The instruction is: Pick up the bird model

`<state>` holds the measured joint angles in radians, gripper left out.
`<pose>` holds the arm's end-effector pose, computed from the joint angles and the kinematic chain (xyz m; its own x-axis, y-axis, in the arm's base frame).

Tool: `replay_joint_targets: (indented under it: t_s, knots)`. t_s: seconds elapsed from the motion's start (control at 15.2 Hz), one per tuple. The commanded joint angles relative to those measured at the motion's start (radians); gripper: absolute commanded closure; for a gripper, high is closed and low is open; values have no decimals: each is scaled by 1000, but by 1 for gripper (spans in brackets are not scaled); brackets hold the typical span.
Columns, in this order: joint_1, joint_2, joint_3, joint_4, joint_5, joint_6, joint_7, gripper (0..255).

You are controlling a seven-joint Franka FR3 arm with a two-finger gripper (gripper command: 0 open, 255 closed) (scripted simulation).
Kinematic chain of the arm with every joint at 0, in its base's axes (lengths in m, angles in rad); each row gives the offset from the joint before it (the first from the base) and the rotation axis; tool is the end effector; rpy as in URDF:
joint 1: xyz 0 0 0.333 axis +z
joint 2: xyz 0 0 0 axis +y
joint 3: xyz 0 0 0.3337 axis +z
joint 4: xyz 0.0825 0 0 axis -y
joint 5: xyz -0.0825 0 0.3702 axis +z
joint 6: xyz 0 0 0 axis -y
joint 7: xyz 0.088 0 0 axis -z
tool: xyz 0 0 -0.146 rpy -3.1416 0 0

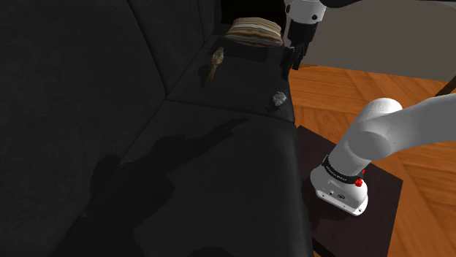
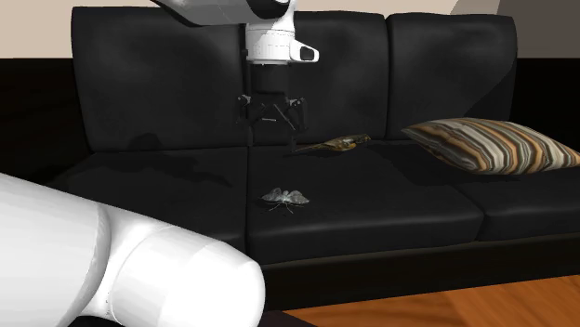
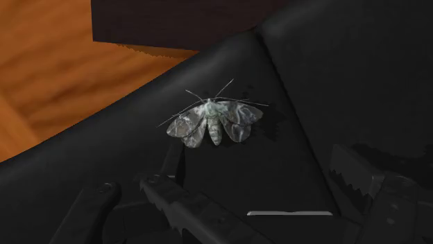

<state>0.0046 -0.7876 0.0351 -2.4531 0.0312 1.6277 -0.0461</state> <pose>0.2802 0.0174 0.5246 0.9966 0.0727 -0.0377 0.0724 -0.9973 -0.0079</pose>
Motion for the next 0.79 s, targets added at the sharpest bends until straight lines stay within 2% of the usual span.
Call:
replay_joint_targets:
  t_s: [0.0, 0.4, 0.73]
  knots:
    - [0, 0, 0, 0, 0, 0, 0, 0]
    - [-34, 182, 59, 47, 37, 204, 158, 0]
    - [-68, 346, 99, 124, 39, 350, 289, 0]
